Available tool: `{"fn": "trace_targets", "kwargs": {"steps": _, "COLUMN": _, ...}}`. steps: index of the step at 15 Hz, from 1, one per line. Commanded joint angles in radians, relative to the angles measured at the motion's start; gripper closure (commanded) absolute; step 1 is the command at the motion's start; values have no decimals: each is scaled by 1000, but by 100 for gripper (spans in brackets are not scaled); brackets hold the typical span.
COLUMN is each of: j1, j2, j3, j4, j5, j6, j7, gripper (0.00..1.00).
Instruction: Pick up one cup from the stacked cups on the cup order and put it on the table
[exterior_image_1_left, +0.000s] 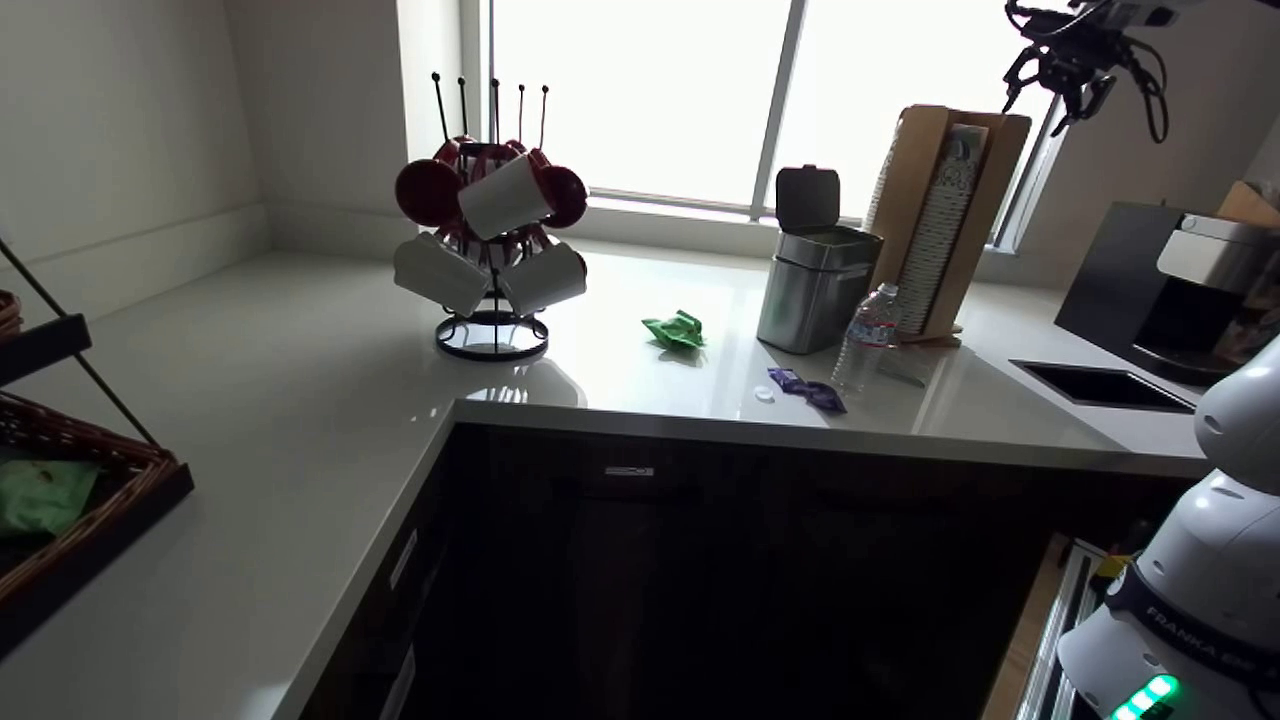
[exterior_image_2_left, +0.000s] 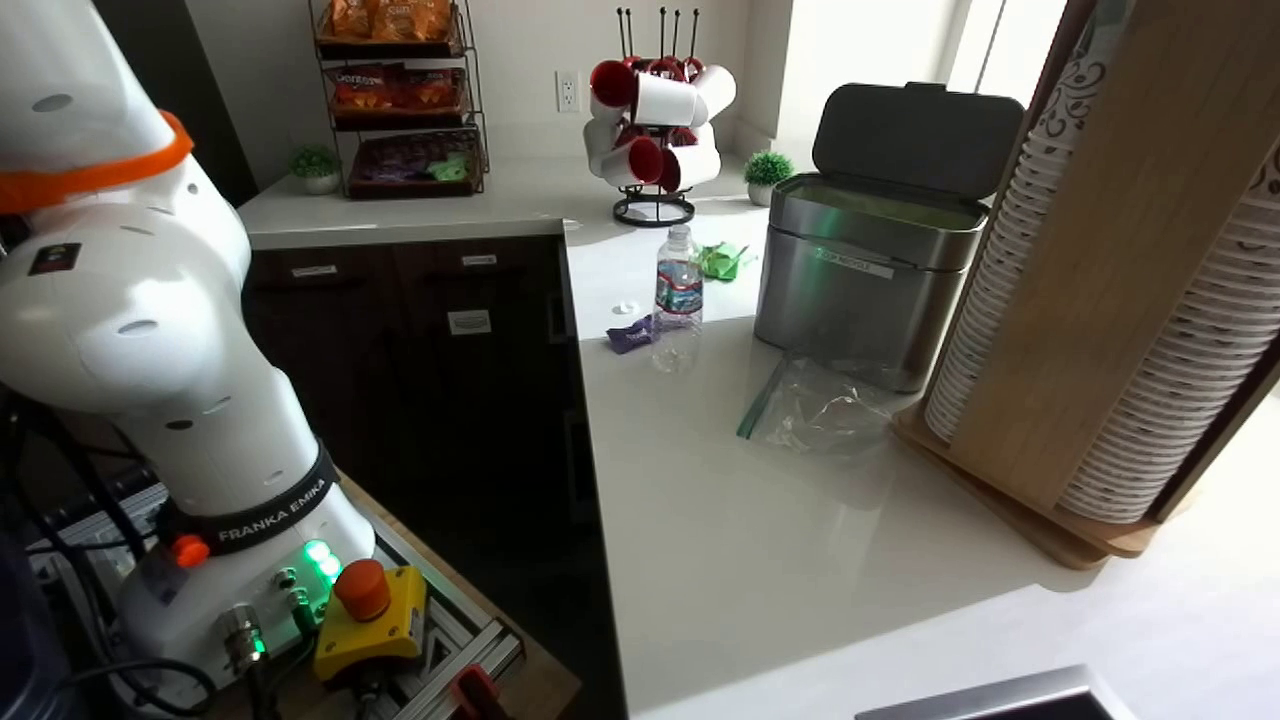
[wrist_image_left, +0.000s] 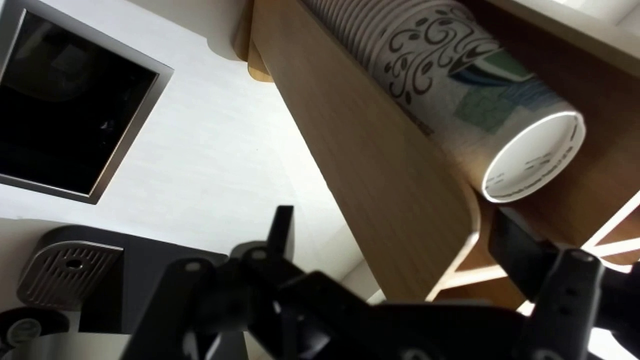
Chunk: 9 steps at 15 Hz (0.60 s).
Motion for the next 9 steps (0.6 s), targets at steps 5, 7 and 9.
{"fn": "trace_targets", "kwargs": {"steps": 5, "j1": 18, "j2": -21, "j3": 45, "j4": -19, "j5": 12, "j6": 5, "j7": 71, "gripper": 0}}
{"fn": "trace_targets", "kwargs": {"steps": 7, "j1": 23, "j2": -3, "j3": 46, "j4": -11, "j5": 34, "j6": 6, "j7": 96, "gripper": 0}}
{"fn": "trace_targets", "kwargs": {"steps": 9, "j1": 24, "j2": 14, "j3": 45, "j4": -6, "j5": 52, "j6": 17, "j7": 147, "gripper": 0}}
